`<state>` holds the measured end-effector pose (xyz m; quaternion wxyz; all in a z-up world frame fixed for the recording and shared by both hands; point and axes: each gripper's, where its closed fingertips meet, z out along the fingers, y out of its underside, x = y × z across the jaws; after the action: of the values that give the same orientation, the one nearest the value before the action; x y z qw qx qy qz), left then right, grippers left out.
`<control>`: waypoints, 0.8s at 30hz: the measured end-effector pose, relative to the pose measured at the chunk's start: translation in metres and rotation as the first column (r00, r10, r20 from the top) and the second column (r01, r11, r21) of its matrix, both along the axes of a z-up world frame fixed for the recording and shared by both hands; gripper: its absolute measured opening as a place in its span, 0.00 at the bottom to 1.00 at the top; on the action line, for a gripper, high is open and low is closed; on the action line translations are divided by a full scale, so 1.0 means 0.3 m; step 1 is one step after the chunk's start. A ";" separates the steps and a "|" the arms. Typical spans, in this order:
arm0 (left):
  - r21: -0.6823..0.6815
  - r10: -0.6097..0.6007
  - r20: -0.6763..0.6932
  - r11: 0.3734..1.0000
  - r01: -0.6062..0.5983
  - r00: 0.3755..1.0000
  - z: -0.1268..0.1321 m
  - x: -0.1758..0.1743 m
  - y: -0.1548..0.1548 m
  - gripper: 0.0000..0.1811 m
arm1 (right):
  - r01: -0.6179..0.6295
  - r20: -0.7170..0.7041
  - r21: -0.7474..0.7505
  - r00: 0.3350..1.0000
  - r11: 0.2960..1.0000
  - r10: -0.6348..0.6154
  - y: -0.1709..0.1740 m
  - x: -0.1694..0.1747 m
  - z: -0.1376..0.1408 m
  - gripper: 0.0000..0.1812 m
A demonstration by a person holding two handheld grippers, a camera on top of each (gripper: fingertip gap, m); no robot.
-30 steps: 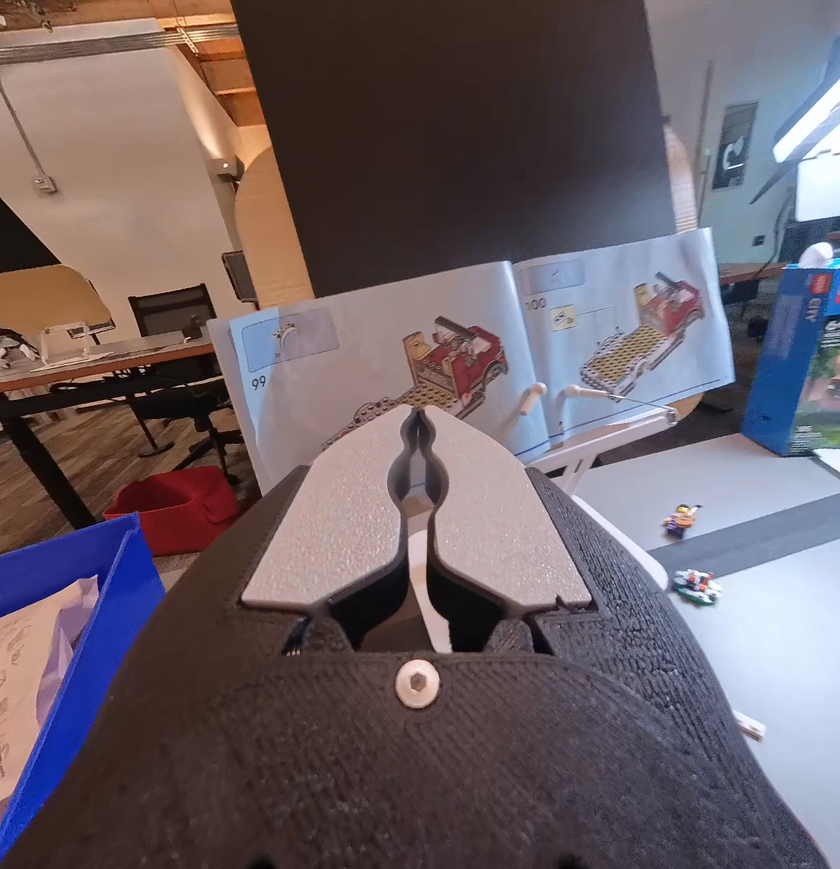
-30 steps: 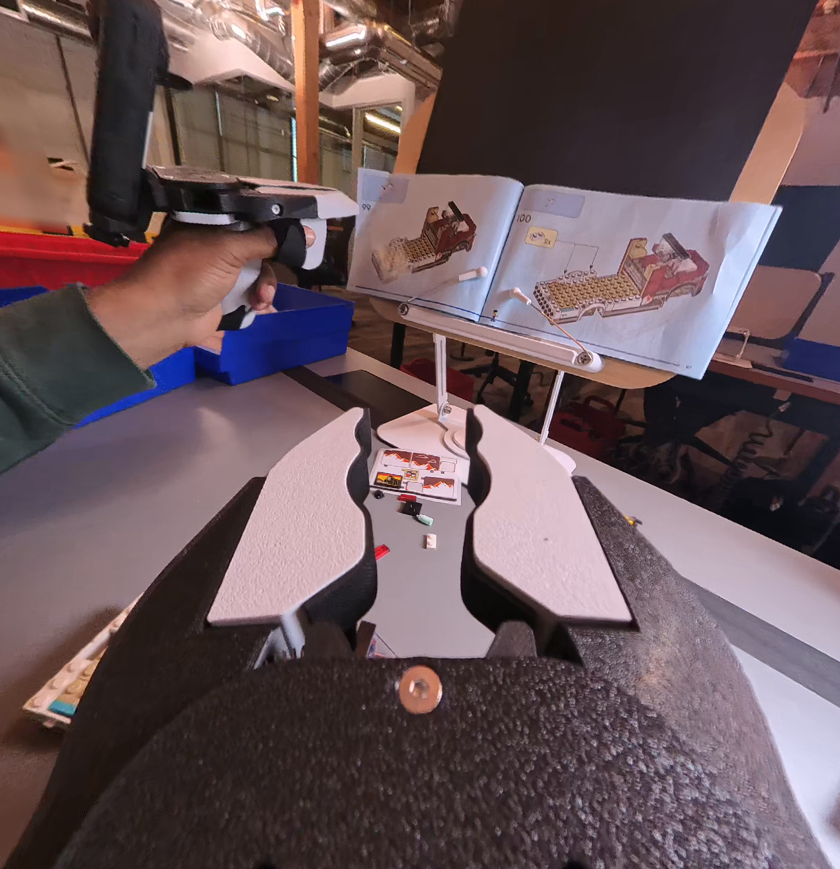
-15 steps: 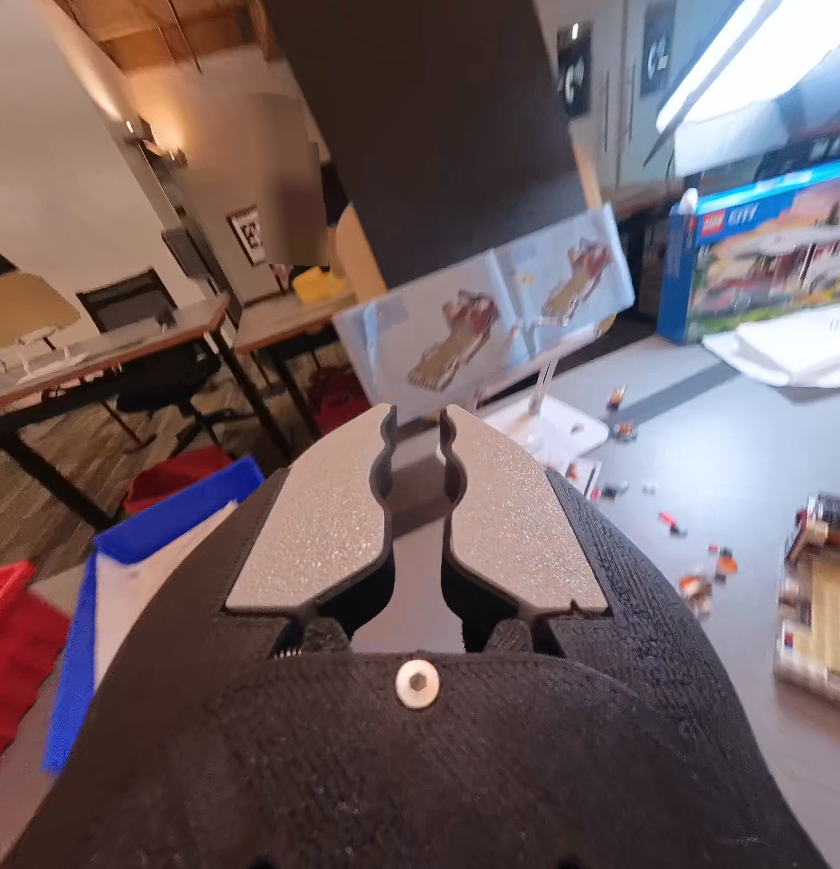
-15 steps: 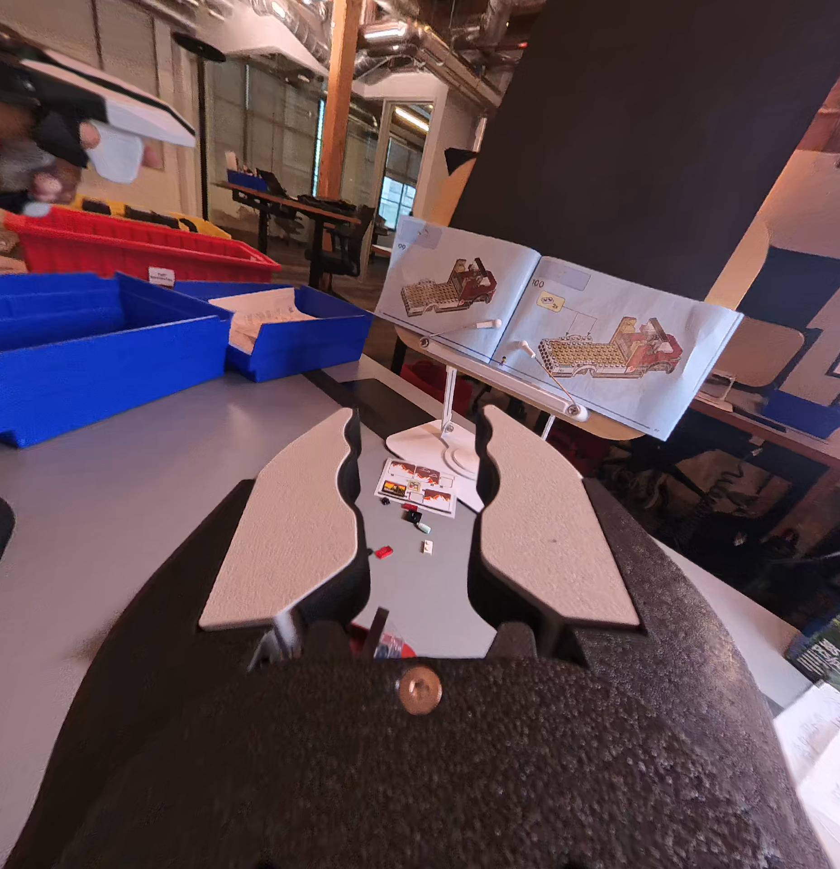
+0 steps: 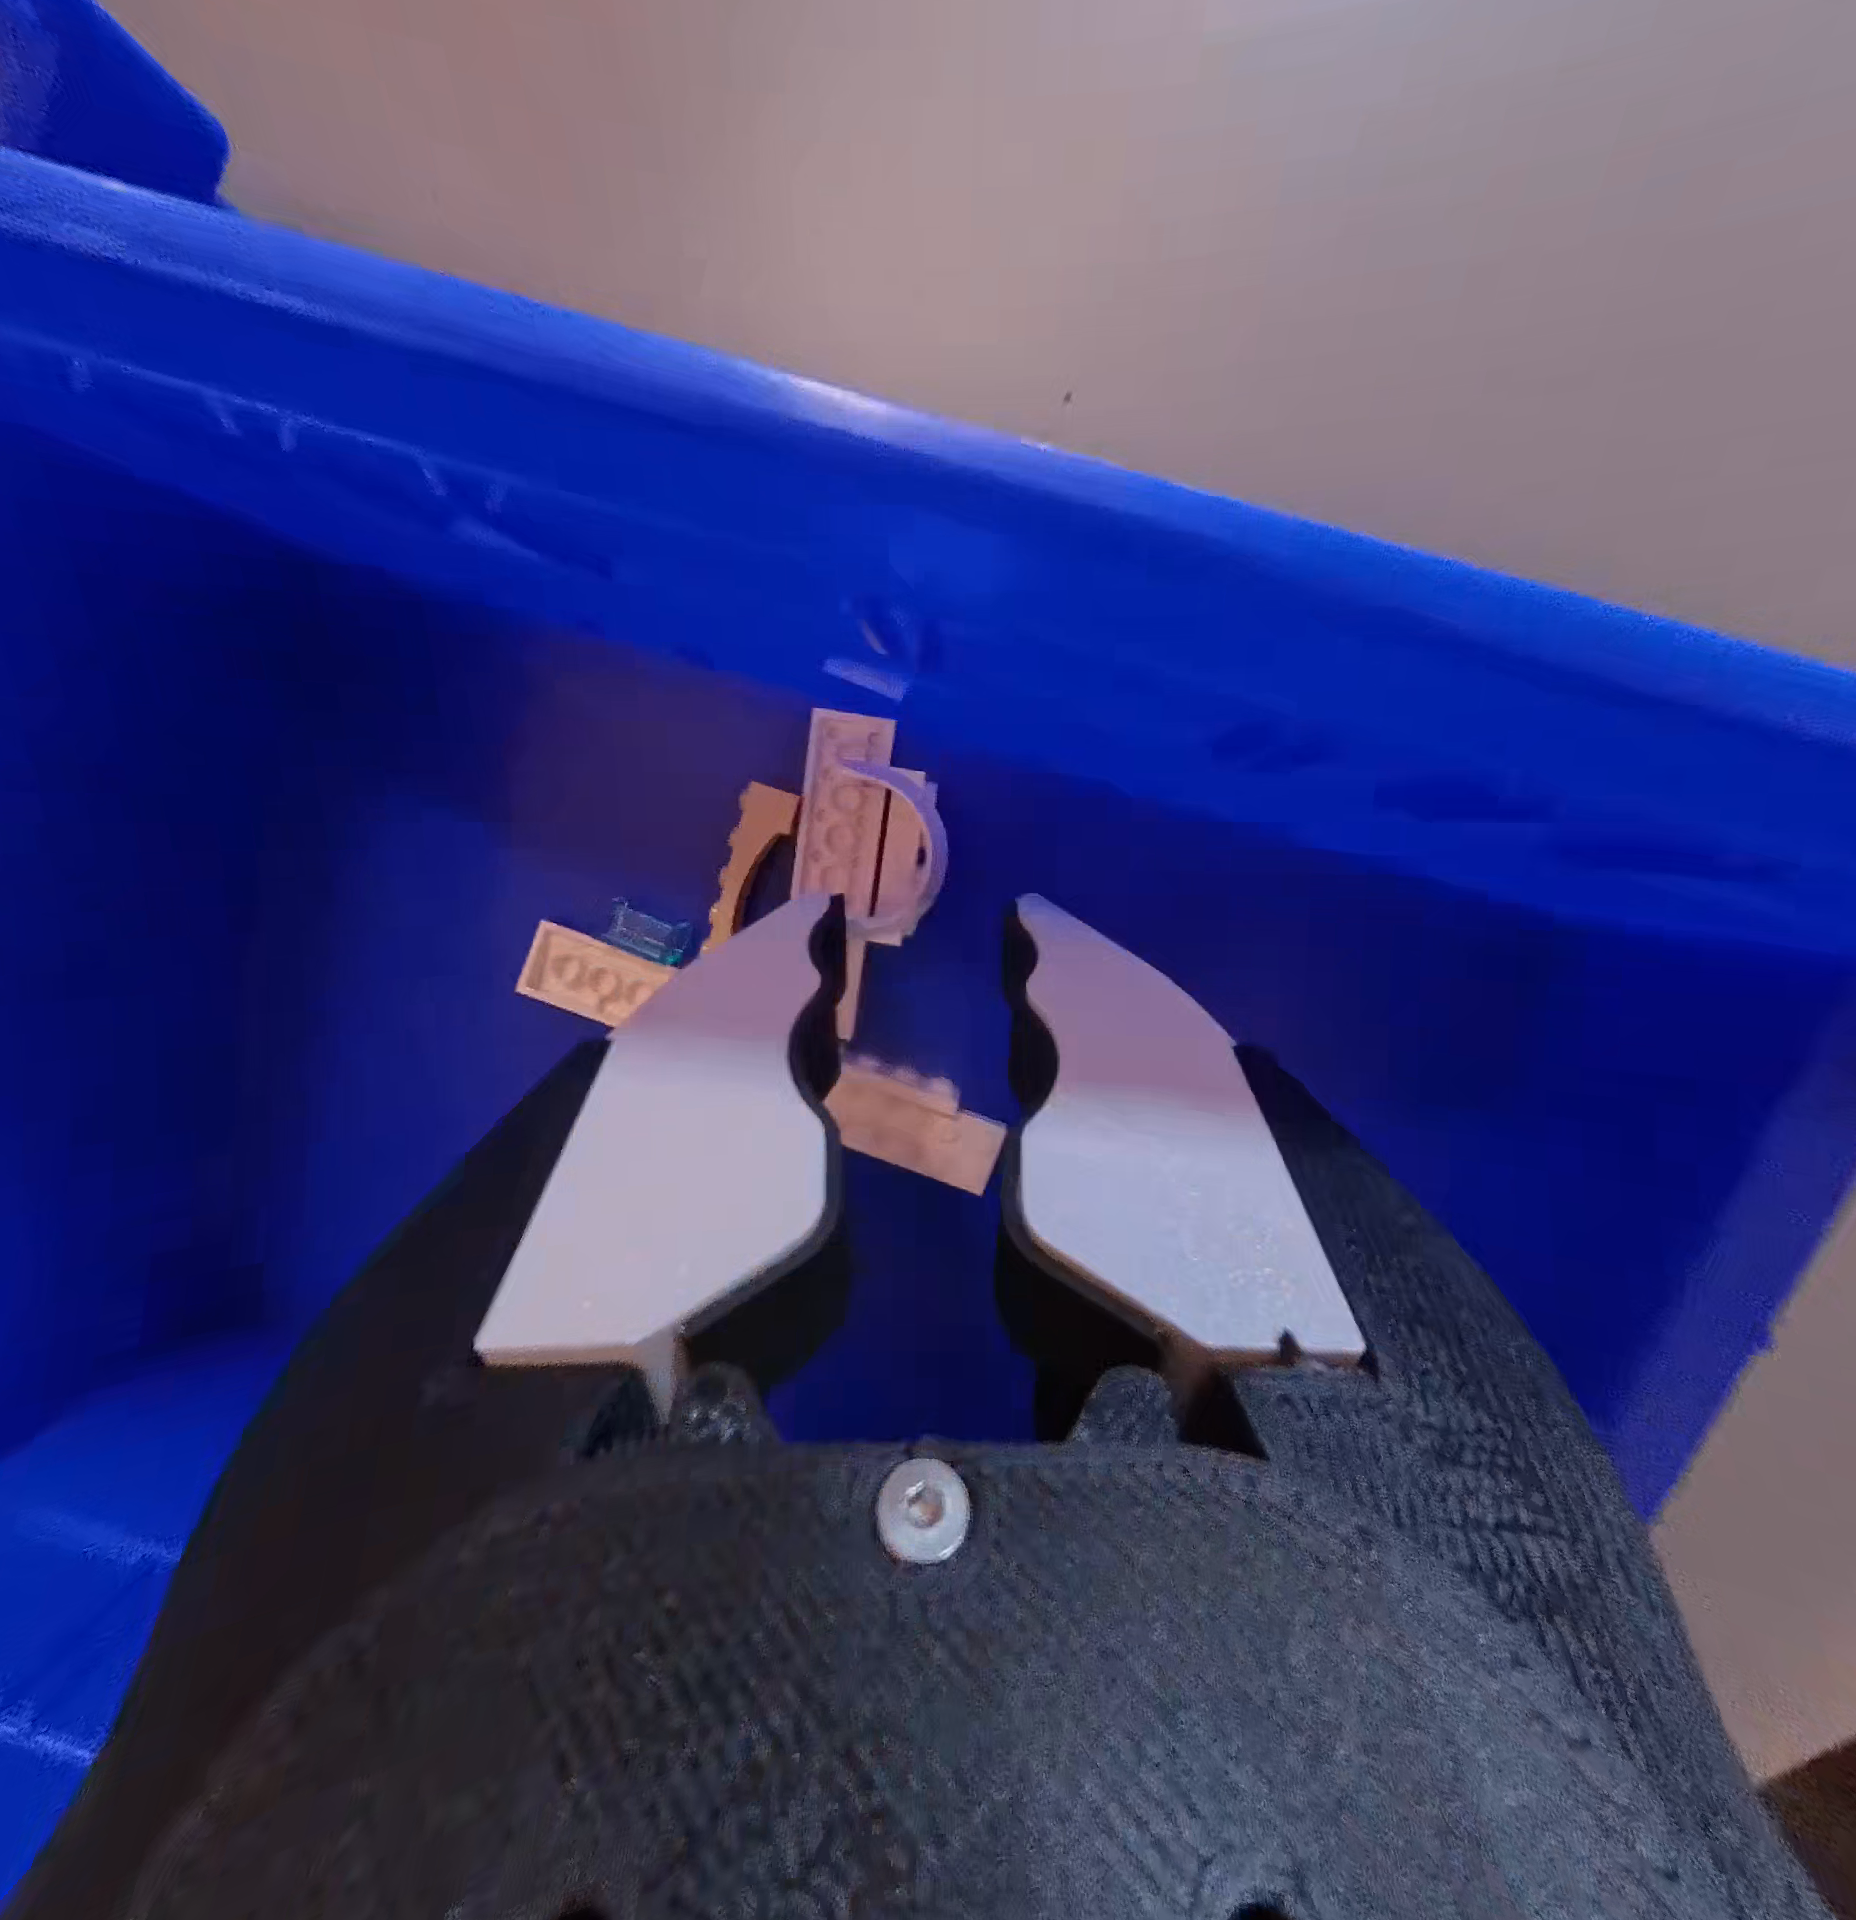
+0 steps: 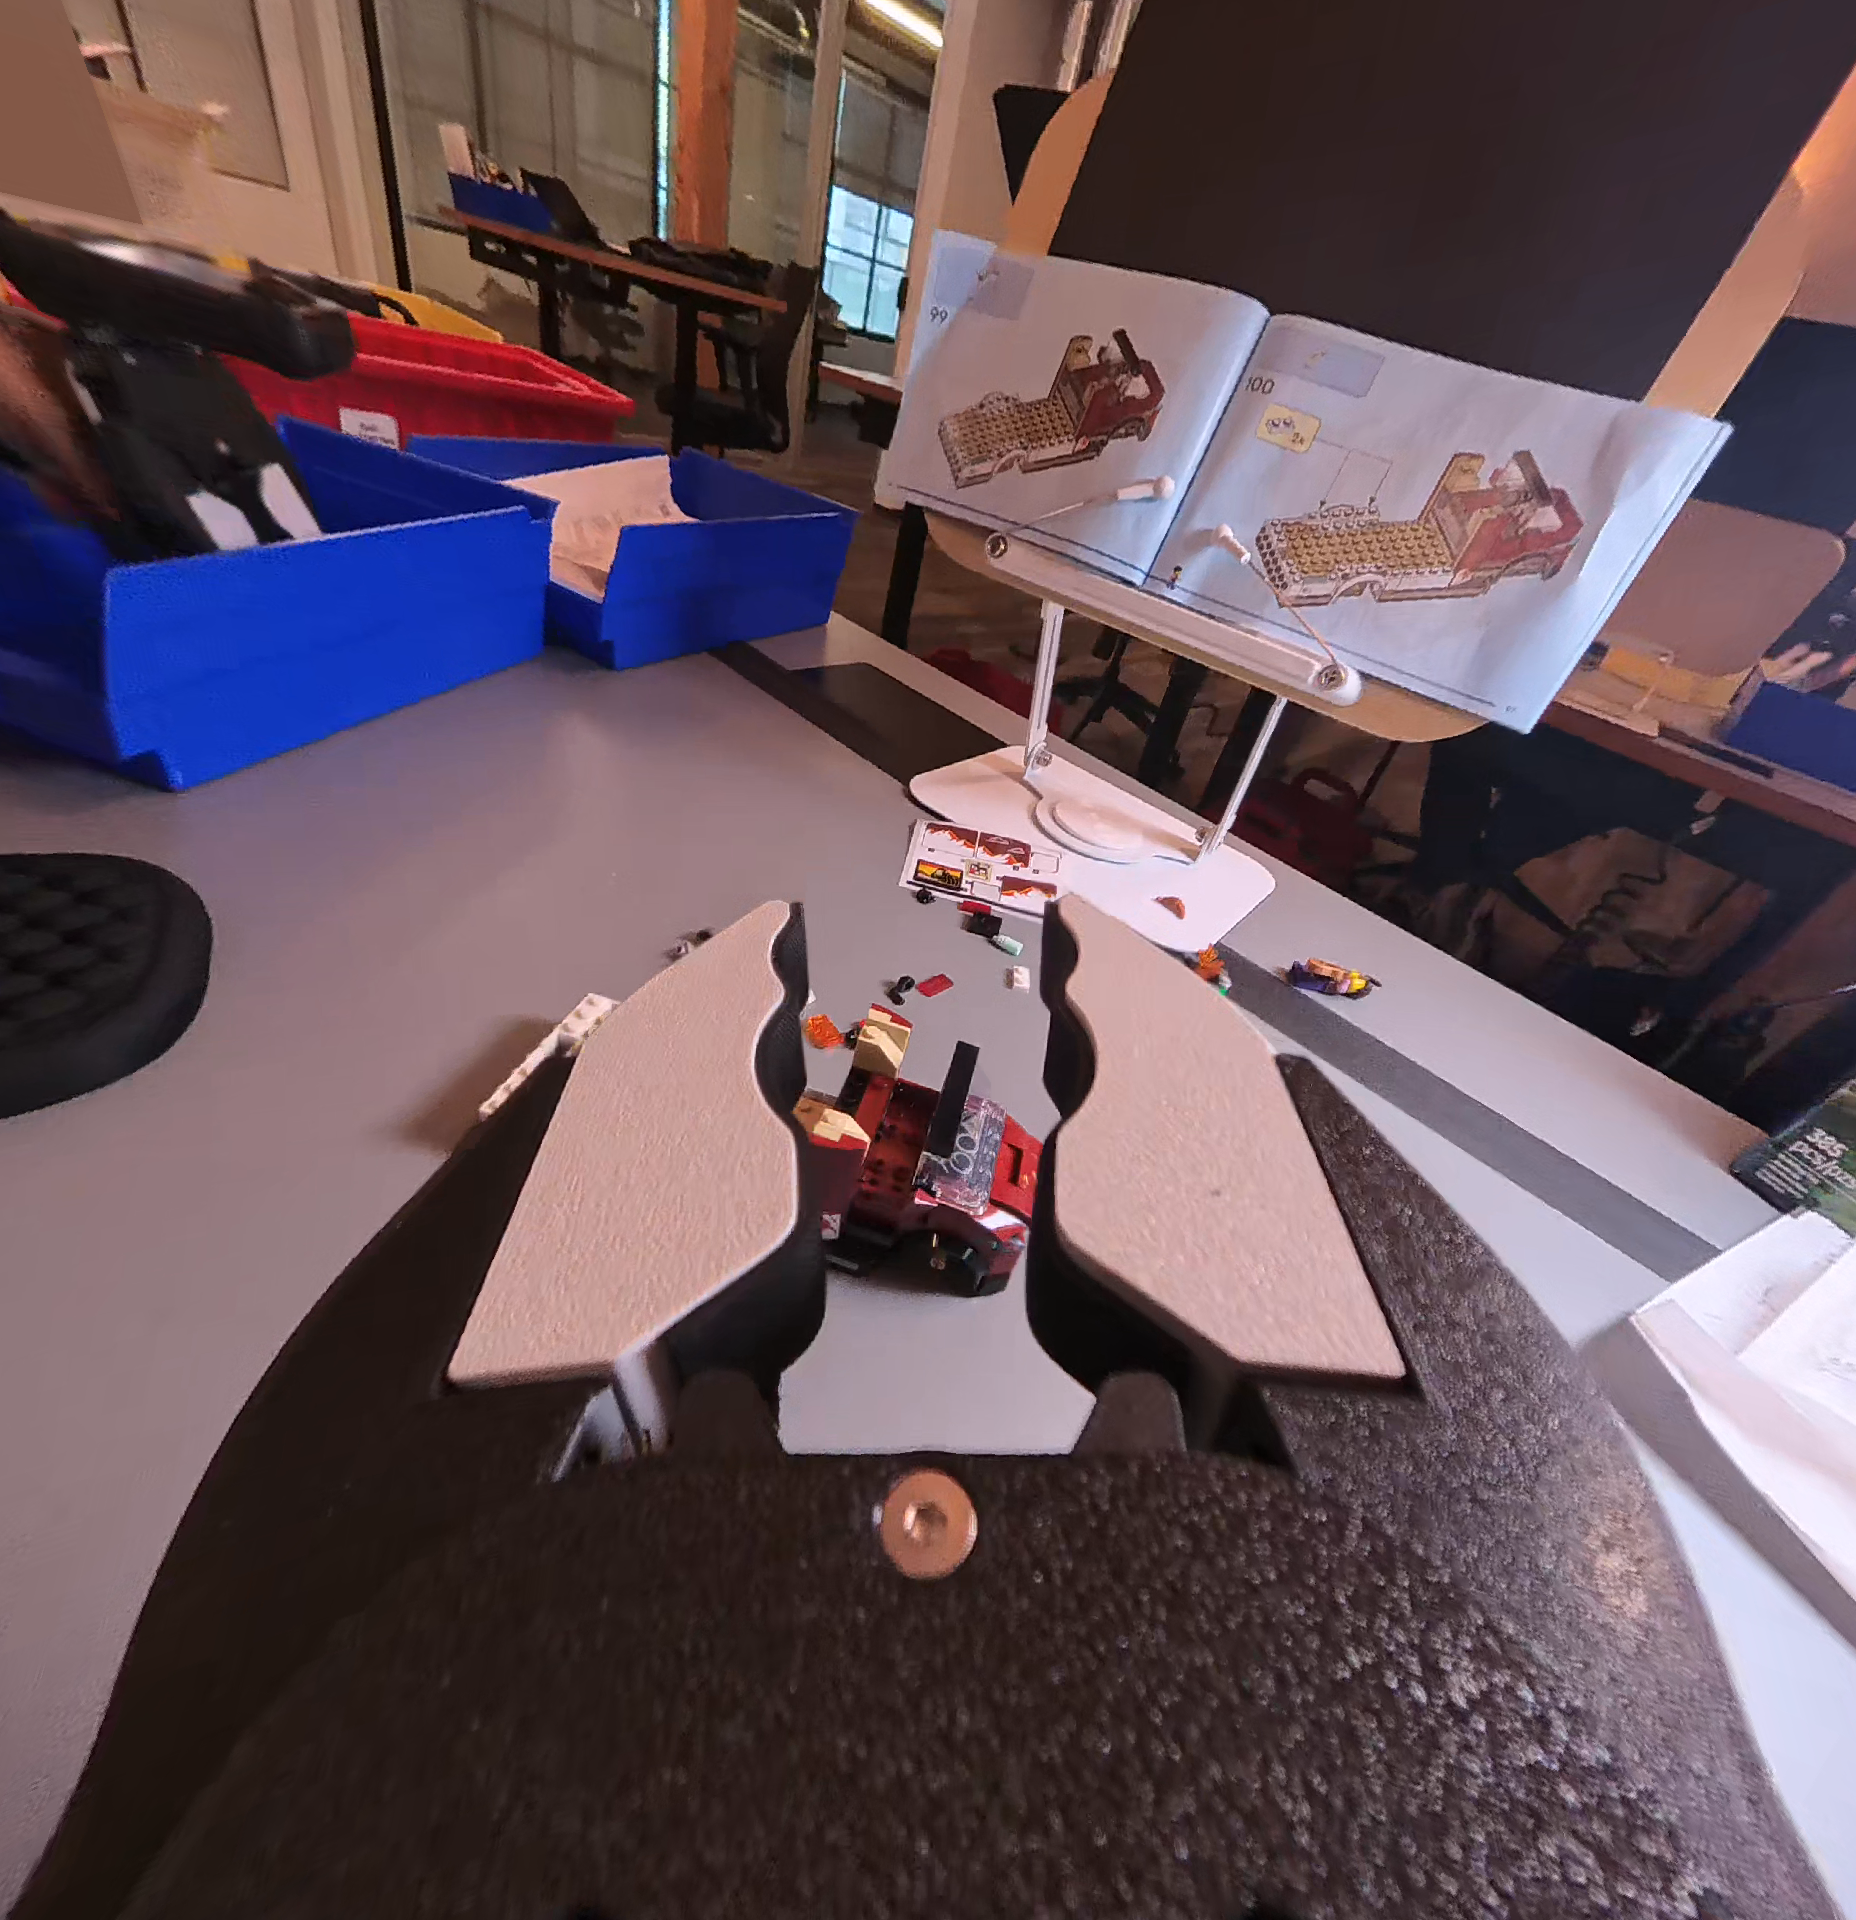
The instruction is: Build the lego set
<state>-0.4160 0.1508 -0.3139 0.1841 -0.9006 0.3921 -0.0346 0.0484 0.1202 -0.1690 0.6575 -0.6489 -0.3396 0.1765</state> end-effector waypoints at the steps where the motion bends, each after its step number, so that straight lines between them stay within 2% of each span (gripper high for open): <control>1: 0.002 0.000 -0.025 1.000 0.000 1.000 -0.013 -0.002 0.010 0.11 | 0.001 0.005 -0.003 1.000 1.000 -0.001 -0.002 -0.004 -0.004 0.23; 3: 0.005 -0.027 -0.061 1.000 0.028 0.998 -0.024 -0.002 0.018 0.03 | 0.000 0.006 -0.007 1.000 1.000 0.000 -0.006 -0.010 -0.005 0.23; 5: 0.005 -0.037 -0.100 0.999 0.038 0.994 -0.009 -0.015 0.015 0.02 | -0.005 0.009 -0.014 1.000 1.000 0.005 -0.009 -0.014 -0.005 0.23; 6: 0.025 -0.026 -0.074 0.999 0.027 0.997 0.024 -0.009 0.015 0.02 | -0.008 0.010 -0.016 1.000 1.000 0.008 -0.012 -0.015 -0.004 0.23; 9: 0.100 -0.015 0.072 0.995 0.007 0.997 0.190 0.047 -0.010 0.02 | -0.019 0.014 -0.018 1.000 1.000 0.019 -0.024 -0.017 -0.002 0.23; 11: 0.145 -0.063 0.226 0.989 0.030 0.972 0.326 0.142 -0.056 0.02 | -0.036 0.013 -0.021 0.999 0.999 0.037 -0.030 -0.029 -0.003 0.23; 13: 0.166 -0.152 0.450 0.983 0.085 0.880 0.463 0.301 -0.126 0.02 | -0.067 0.024 -0.030 0.997 0.997 0.068 -0.037 -0.060 -0.009 0.23; 15: 0.159 -0.232 0.665 0.973 0.169 0.710 0.575 0.481 -0.216 0.02 | -0.100 0.051 -0.022 0.994 0.995 0.101 -0.046 -0.111 -0.014 0.23; 17: 0.155 -0.266 0.789 0.958 0.240 0.553 0.634 0.640 -0.292 0.02 | -0.159 0.084 -0.002 0.984 0.987 0.159 -0.075 -0.182 -0.015 0.24; 20: 0.106 -0.225 0.887 0.949 0.296 0.404 0.627 0.850 -0.351 0.02 | -0.277 0.139 0.020 0.952 0.961 0.271 -0.154 -0.295 -0.018 0.28; 24: -0.015 -0.112 0.947 0.921 0.388 0.302 0.528 1.071 -0.378 0.02 | -0.374 0.182 0.025 0.914 0.927 0.364 -0.246 -0.390 -0.017 0.32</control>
<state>-0.0946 0.0373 -0.1555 0.2556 -0.6595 0.3450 -0.6170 -0.0686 0.0466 -0.1741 0.5990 -0.5664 -0.5171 0.2301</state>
